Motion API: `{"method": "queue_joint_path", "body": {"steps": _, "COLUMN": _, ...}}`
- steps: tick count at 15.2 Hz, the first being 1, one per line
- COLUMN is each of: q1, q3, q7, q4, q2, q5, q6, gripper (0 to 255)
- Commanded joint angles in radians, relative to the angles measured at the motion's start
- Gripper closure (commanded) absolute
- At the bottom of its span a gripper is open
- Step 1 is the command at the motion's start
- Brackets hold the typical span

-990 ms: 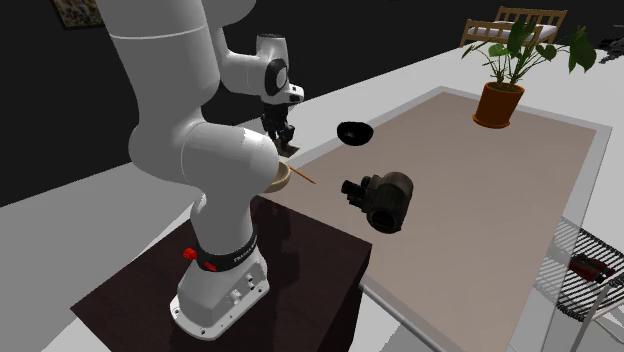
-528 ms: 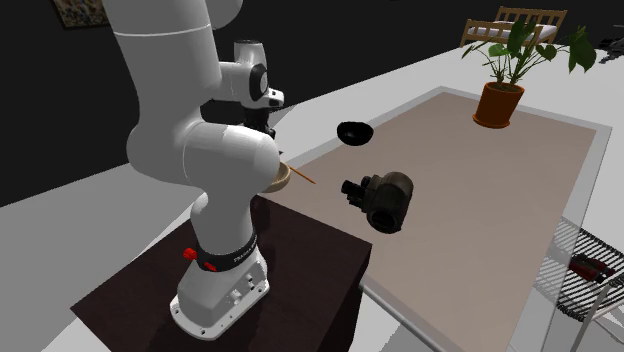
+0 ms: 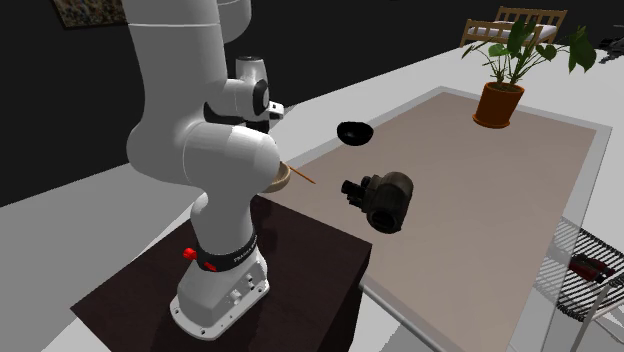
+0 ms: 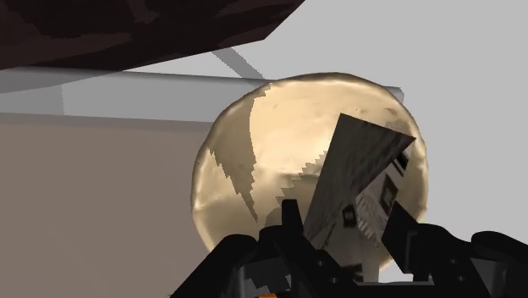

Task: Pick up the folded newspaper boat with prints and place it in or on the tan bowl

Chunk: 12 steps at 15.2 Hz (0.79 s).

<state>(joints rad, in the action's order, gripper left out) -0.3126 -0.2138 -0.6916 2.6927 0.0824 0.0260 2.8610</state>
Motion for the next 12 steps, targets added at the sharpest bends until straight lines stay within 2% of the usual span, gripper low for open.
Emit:
{"method": "queue_joint_path", "body": {"steps": 1, "q1": -0.003, "q3": 0.008, "q7": -0.015, "q4": -0.004, "q2": 0.036, "q5": -0.022, "q6": 0.033, "gripper": 255}}
{"method": "queue_joint_path", "body": {"steps": 2, "q1": -0.006, "q3": 0.015, "q7": -0.026, "q4": -0.007, "q2": 0.062, "q5": -0.038, "q6": 0.055, "gripper": 255}}
{"method": "queue_joint_path", "body": {"steps": 10, "q1": -0.008, "q3": 0.016, "q7": -0.026, "q4": -0.007, "q2": 0.062, "q5": -0.038, "q6": 0.055, "gripper": 255}}
{"method": "queue_joint_path", "body": {"steps": 11, "q1": -0.008, "q3": 0.016, "q7": -0.026, "q4": -0.007, "q2": 0.062, "q5": -0.038, "q6": 0.055, "gripper": 0}}
{"method": "queue_joint_path", "body": {"steps": 12, "q1": -0.008, "q3": 0.016, "q7": -0.025, "q4": -0.007, "q2": 0.062, "q5": -0.038, "q6": 0.055, "gripper": 0}}
